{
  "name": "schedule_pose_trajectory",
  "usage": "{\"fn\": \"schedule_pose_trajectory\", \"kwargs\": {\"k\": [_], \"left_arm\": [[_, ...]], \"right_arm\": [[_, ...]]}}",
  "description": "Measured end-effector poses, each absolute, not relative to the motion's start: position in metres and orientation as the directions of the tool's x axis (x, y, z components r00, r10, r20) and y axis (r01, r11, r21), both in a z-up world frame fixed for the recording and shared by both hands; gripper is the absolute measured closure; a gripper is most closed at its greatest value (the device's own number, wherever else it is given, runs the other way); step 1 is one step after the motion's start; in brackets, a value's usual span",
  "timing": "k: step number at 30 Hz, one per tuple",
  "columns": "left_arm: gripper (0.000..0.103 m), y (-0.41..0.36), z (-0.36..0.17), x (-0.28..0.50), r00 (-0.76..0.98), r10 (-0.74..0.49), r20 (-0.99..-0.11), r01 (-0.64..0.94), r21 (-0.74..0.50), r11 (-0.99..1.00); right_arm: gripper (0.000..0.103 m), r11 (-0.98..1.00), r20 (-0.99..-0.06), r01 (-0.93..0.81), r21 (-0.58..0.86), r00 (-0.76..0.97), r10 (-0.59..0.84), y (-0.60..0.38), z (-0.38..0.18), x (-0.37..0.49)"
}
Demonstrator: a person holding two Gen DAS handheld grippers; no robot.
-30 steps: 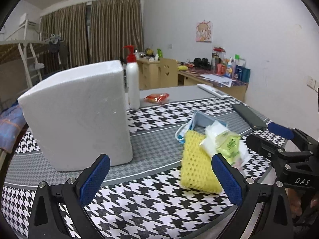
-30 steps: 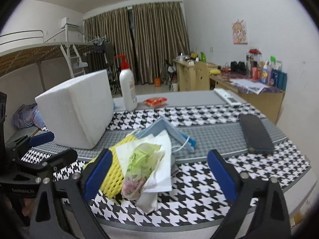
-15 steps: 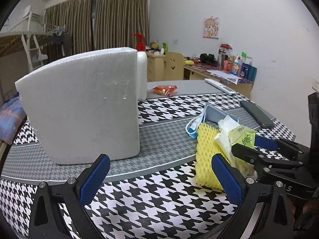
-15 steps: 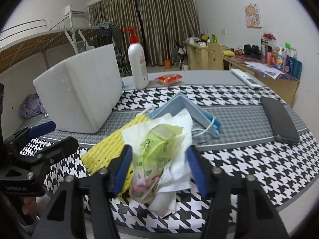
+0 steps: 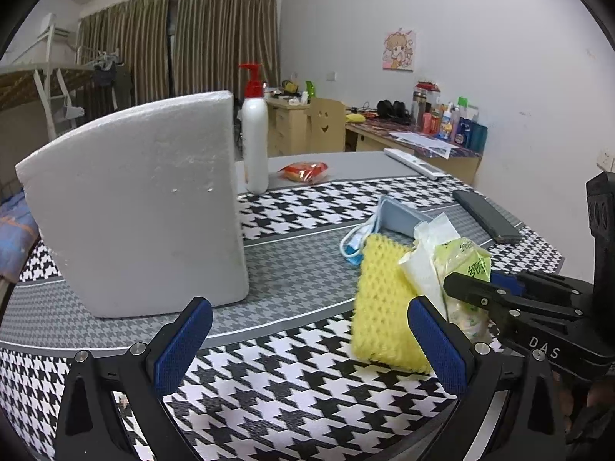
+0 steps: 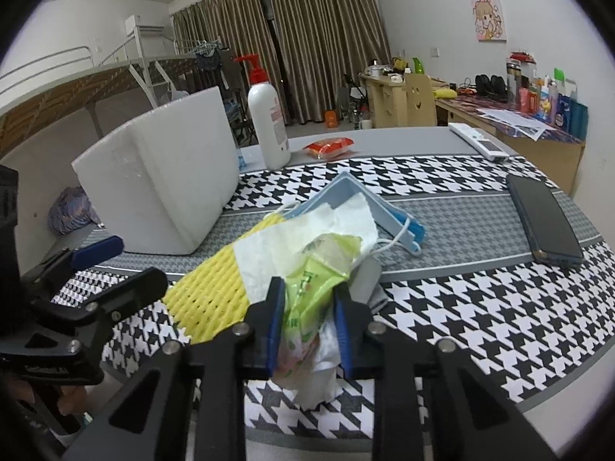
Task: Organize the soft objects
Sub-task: 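Lift the green snack bag up out of the pile with the right gripper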
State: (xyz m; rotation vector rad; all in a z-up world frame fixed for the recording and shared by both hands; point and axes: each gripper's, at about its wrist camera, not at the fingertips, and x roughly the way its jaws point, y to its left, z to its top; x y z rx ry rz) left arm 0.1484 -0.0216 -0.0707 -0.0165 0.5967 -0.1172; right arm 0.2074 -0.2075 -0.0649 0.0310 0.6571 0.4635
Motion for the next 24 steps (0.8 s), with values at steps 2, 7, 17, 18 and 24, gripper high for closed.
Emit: {"fn": "schedule_pose_trajectory", "kwargs": {"k": [2, 7, 17, 18, 24], "left_arm": [[0.001, -0.025, -0.071, 0.148, 0.821, -0.12, -0.558, 0.114, -0.045, 0.992], [0.001, -0.034, -0.072, 0.147, 0.817, -0.132, -0.561, 0.13, -0.043, 0.99], [0.001, -0.04, -0.069, 0.146, 0.817, -0.163, -0.553, 0.159, -0.056, 0.986], [0.001, -0.042, -0.068, 0.146, 0.817, -0.178, -0.548, 0.17, -0.067, 0.983], [0.001, -0.045, -0.064, 0.146, 0.804, -0.299, -0.514, 0.256, -0.153, 0.954]], "right_arm": [[0.074, 0.907, -0.567, -0.391, 0.154, 0.717, 0.405, -0.213, -0.062, 0.204], [0.071, 0.927, -0.556, -0.345, 0.148, 0.746, 0.367, -0.228, -0.06, 0.202], [0.076, 0.903, -0.528, -0.389, 0.183, 0.736, 0.424, -0.233, -0.054, 0.196], [0.076, 0.894, -0.519, -0.402, 0.196, 0.731, 0.442, -0.236, -0.052, 0.194], [0.076, 0.869, -0.494, -0.445, 0.218, 0.717, 0.492, -0.241, -0.044, 0.188]]}}
